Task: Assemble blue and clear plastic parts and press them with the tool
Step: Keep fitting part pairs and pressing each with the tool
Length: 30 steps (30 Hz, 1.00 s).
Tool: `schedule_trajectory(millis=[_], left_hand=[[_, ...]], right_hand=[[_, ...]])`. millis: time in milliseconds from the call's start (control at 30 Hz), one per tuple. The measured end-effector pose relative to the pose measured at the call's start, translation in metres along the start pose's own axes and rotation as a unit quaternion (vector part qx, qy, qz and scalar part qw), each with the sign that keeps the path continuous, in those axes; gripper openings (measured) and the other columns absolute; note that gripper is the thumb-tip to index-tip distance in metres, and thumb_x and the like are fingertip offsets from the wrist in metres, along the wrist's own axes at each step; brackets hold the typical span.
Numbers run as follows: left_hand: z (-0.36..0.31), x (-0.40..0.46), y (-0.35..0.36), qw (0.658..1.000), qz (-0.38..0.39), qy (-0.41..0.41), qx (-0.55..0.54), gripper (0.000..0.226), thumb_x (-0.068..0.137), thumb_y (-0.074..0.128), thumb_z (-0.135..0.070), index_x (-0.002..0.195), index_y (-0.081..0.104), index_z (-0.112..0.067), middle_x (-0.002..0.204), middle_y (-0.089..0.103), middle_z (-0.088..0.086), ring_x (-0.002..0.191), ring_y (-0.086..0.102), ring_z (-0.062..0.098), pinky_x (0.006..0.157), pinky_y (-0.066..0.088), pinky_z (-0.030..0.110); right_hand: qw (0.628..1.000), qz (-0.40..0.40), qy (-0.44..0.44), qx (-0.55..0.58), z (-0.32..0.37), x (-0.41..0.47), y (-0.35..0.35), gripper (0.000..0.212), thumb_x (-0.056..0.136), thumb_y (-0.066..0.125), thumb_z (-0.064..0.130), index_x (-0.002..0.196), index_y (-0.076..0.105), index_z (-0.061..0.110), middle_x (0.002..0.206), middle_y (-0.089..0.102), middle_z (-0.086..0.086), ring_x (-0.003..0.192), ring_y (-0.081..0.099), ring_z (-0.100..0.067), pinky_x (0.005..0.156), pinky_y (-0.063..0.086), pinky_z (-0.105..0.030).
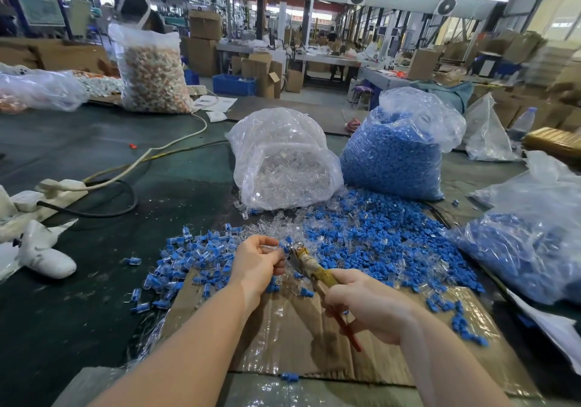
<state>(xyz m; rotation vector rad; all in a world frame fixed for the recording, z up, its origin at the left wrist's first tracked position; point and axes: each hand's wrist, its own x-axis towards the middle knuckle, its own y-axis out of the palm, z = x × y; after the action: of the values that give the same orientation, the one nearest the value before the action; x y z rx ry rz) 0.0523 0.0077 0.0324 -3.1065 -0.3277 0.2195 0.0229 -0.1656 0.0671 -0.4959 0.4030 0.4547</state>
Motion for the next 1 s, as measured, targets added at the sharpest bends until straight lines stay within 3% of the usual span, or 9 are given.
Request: schedule_trajectory(millis=[133, 300, 500, 700, 800, 900, 1000], left_hand=[[-0.001, 0.001, -0.001, 1.0, 0.005, -0.001, 0.005, 0.011, 0.09, 0.054, 0.0, 0.093, 0.054, -0.011, 0.08, 0.061, 0.011, 0.064, 0.059, 0.014, 0.051, 0.05, 0.015], [-0.002, 0.002, -0.001, 1.0, 0.001, -0.005, 0.012, 0.012, 0.089, 0.055, -0.001, 0.093, 0.054, -0.012, 0.082, 0.061, 0.011, 0.065, 0.059, 0.014, 0.053, 0.049, 0.016], [-0.002, 0.001, 0.0, 1.0, -0.008, -0.009, 0.01, 0.012, 0.089, 0.056, -0.001, 0.093, 0.054, -0.013, 0.087, 0.062, 0.012, 0.068, 0.06, 0.014, 0.053, 0.049, 0.016], [0.002, 0.001, 0.002, 0.999, -0.034, -0.02, 0.001, 0.013, 0.089, 0.055, 0.0, 0.096, 0.054, -0.011, 0.086, 0.061, 0.01, 0.067, 0.059, 0.013, 0.048, 0.048, 0.013], [0.003, 0.001, 0.003, 0.998, -0.046, -0.034, -0.014, 0.013, 0.089, 0.055, 0.0, 0.097, 0.054, -0.009, 0.083, 0.06, 0.009, 0.065, 0.058, 0.012, 0.047, 0.048, 0.013], [0.004, 0.003, 0.003, 0.995, -0.068, -0.049, -0.051, 0.013, 0.089, 0.055, 0.002, 0.1, 0.053, -0.005, 0.079, 0.058, 0.01, 0.061, 0.056, 0.014, 0.044, 0.048, 0.014], [0.003, 0.004, 0.004, 0.993, -0.085, -0.056, -0.065, 0.013, 0.088, 0.056, 0.001, 0.097, 0.054, -0.007, 0.078, 0.06, 0.01, 0.062, 0.058, 0.014, 0.046, 0.049, 0.015]], right_hand=[[1.0, 0.006, -0.008, -0.008, 0.003, -0.001, -0.001, 0.017, 0.084, 0.044, 0.002, 0.09, 0.05, 0.016, 0.086, 0.039, -0.009, 0.083, 0.038, -0.024, 0.071, 0.033, -0.038], [1.0, 0.001, -0.009, -0.019, 0.004, 0.0, -0.001, 0.021, 0.085, 0.043, 0.001, 0.105, 0.051, -0.001, 0.086, 0.042, -0.011, 0.08, 0.042, -0.024, 0.068, 0.041, -0.034], [0.998, -0.023, -0.027, -0.042, 0.006, 0.0, 0.003, 0.014, 0.087, 0.043, 0.001, 0.085, 0.052, 0.011, 0.078, 0.045, -0.011, 0.073, 0.043, -0.023, 0.064, 0.038, -0.037], [0.998, -0.036, -0.033, -0.042, 0.003, 0.002, 0.008, 0.021, 0.088, 0.044, 0.002, 0.091, 0.054, 0.02, 0.068, 0.049, -0.004, 0.066, 0.045, -0.021, 0.06, 0.04, -0.034], [0.998, -0.048, -0.039, -0.013, 0.0, 0.004, 0.014, 0.021, 0.087, 0.051, 0.005, 0.097, 0.057, 0.023, 0.063, 0.052, 0.0, 0.058, 0.044, -0.017, 0.057, 0.037, -0.032], [0.995, -0.07, -0.042, 0.06, -0.002, 0.005, 0.017, 0.037, 0.082, 0.059, 0.002, 0.114, 0.057, 0.021, 0.064, 0.057, 0.0, 0.055, 0.044, -0.017, 0.051, 0.034, -0.028], [0.987, -0.086, -0.063, 0.12, -0.005, 0.003, 0.023, 0.041, 0.079, 0.059, -0.009, 0.112, 0.058, 0.016, 0.055, 0.06, 0.006, 0.043, 0.048, -0.008, 0.042, 0.035, -0.02]])
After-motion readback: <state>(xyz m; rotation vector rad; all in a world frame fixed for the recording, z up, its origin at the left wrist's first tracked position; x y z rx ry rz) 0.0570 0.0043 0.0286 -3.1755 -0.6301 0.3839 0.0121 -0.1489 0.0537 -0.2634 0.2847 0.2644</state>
